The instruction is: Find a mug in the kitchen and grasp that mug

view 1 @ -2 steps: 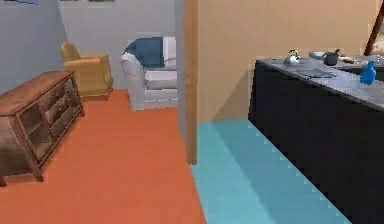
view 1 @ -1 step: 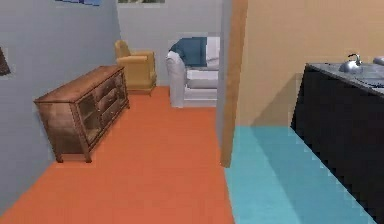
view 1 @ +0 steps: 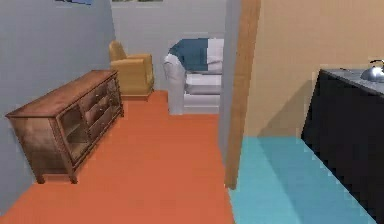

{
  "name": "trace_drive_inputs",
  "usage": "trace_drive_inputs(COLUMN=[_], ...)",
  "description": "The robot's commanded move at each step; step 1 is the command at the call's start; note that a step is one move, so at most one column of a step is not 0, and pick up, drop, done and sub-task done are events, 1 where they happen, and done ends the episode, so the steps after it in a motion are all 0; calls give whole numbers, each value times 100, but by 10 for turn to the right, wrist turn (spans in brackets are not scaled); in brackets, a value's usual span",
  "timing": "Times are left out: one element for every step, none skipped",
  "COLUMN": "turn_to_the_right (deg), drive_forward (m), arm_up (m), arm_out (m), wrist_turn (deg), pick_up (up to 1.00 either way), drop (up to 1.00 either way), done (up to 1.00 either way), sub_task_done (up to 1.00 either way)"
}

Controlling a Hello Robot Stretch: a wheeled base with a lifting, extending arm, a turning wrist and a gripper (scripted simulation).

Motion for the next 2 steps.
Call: trace_drive_inputs(turn_to_the_right=[450,210], drive_forward=[0,0], arm_up=[0,0], arm_out=[0,0], wrist_turn=[0,0], pick_up=[0,0], drop=[0,0], done=[0,0], sub_task_done=[0,0])
